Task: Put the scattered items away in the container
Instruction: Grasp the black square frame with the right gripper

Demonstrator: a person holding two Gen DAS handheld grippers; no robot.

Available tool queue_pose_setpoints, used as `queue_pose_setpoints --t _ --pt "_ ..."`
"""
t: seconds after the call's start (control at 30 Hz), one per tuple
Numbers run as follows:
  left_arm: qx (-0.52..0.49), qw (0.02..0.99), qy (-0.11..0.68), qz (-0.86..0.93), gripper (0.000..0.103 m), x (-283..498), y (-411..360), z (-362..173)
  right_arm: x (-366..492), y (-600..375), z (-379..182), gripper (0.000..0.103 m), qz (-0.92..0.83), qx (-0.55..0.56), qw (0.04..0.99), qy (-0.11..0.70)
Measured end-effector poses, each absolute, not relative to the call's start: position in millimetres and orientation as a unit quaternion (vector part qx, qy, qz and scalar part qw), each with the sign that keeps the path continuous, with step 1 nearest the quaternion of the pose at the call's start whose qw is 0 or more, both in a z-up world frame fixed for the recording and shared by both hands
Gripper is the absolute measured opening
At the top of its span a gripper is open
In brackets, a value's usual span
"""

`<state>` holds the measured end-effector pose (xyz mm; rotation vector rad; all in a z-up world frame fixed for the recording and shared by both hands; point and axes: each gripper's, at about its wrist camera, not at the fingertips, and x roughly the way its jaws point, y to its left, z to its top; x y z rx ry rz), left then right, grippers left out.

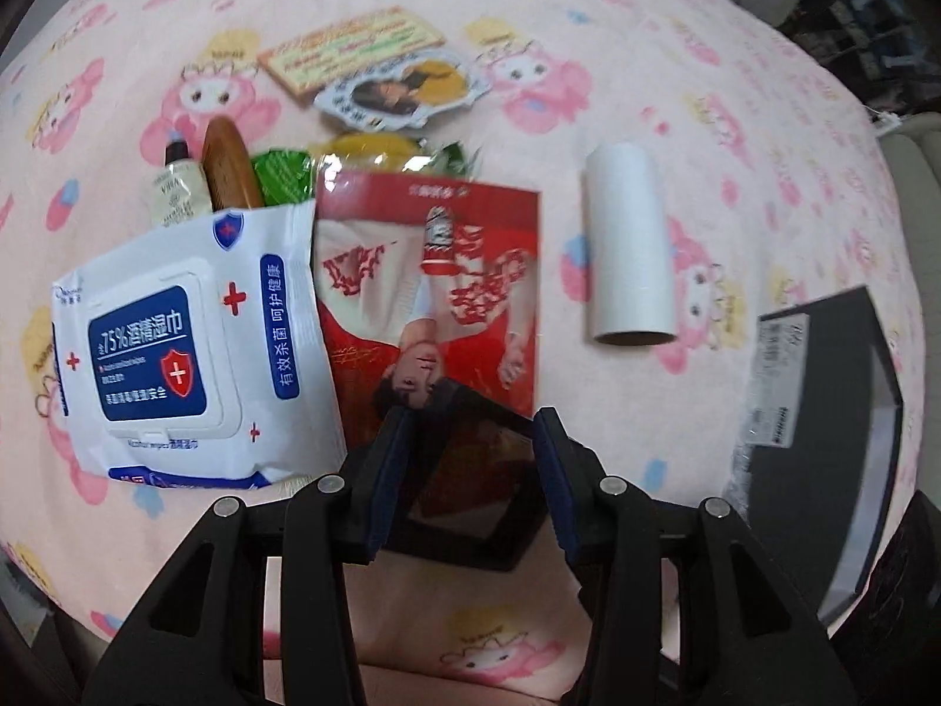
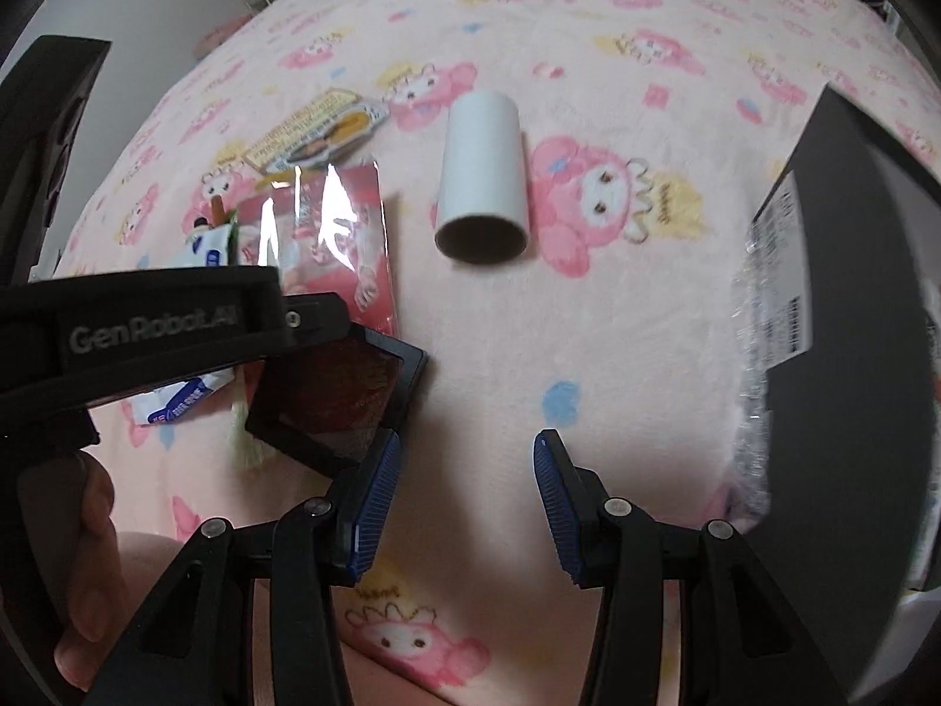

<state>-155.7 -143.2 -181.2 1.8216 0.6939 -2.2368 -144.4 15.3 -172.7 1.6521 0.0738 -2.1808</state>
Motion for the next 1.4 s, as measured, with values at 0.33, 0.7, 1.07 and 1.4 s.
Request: queue_pose_setpoints --t 0.33,0.7,1.07,1.4 --pt "0.627 0.033 0.228 -0.744 0.043 -155.0 -115.4 -191.9 -142.6 12.9 -184.0 0.044 -0.779 0.588 0.215 0.021" --pt "0.615 -0.007 0.234 -0.753 0.039 -144.2 -98.2 -183.9 -123.7 41.5 -164.5 0.037 -0.808 0.559 0.18 0.045" --pt "0.65 0.001 0.185 -0.737 0.023 -149.9 -73.9 -196.5 -131.2 46.1 -169.6 0.04 -0.802 0.568 0.182 0.035" --pt "0.606 -0.017 0.2 -0.77 0.019 -137.5 -68.4 -169.0 -138.2 52.4 -162.0 0.022 -0.805 0.562 0.188 0.021"
